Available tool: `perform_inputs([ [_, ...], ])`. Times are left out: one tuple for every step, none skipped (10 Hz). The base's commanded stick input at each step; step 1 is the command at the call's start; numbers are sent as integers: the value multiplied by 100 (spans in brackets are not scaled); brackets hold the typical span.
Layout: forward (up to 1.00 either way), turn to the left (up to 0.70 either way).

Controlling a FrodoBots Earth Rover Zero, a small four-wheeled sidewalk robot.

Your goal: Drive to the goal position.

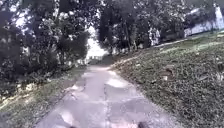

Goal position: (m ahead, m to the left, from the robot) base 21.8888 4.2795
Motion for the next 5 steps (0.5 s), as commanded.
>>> perform_inputs([
  [50, 0],
  [50, 0],
  [50, 0],
  [50, 0],
  [50, 0],
])
